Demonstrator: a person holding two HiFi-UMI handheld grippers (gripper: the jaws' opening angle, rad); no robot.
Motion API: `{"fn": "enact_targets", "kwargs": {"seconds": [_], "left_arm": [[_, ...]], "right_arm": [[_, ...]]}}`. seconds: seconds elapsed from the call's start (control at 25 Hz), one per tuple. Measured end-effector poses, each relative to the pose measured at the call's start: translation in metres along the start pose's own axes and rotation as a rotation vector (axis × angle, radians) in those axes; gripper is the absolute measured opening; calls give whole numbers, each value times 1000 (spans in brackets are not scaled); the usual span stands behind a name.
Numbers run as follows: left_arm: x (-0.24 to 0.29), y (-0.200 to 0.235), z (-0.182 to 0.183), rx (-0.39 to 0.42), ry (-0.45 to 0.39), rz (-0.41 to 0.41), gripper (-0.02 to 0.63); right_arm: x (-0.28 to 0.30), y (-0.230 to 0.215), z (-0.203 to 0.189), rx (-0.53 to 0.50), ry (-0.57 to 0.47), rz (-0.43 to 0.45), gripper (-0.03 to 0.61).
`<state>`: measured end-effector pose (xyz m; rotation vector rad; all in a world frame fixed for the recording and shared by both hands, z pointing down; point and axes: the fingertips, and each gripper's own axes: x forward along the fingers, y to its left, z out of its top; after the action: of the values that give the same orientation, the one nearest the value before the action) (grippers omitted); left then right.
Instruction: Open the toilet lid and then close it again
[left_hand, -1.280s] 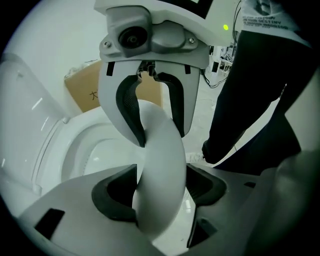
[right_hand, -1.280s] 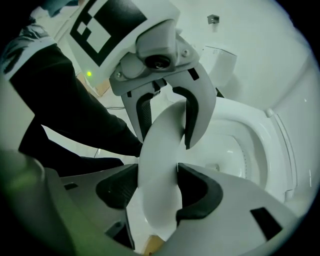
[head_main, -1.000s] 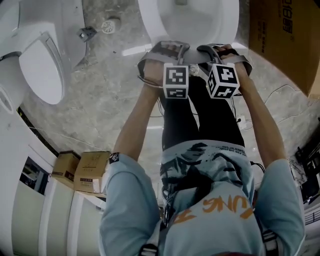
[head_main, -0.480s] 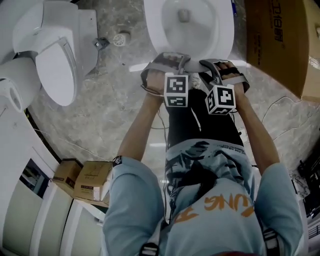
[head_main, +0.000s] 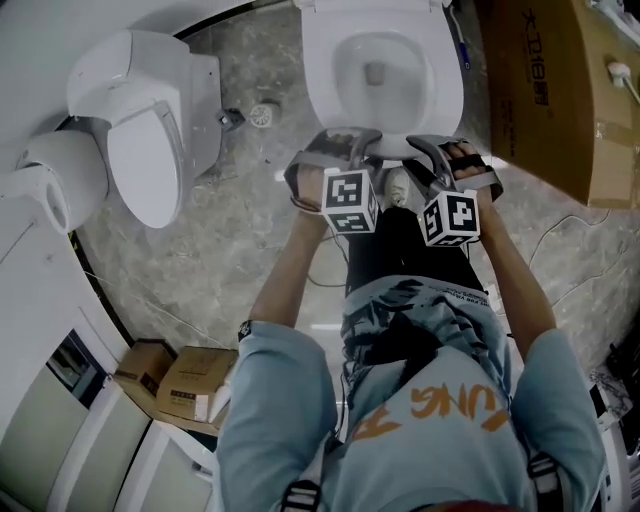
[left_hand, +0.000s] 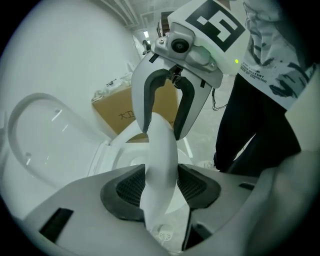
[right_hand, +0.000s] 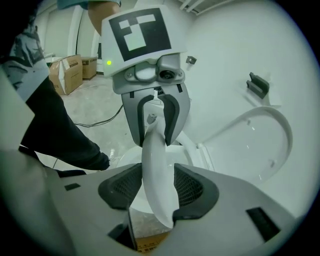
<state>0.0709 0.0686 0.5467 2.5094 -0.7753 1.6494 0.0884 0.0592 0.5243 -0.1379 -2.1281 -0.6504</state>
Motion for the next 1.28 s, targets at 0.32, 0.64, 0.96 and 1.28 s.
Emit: {"fn": "enact_targets", "kwargs": {"seconds": [0.32,0.64,0.96,1.28], "left_arm": [[-54,60,28,-39,-62,141,180],[-98,134,47,-115,-112,298,167],[-124,197,60,-203,-192,361,173],[-144,275,67,-247,-294,395,173]], "right_arm": [[-38,-65,22,1,-38,-153,147],[-64,-144,41,41,-61,-273,132],[-77,-210,52,105,-58,-361,127],[-79,-290,61,176,-61,-439,126]]}}
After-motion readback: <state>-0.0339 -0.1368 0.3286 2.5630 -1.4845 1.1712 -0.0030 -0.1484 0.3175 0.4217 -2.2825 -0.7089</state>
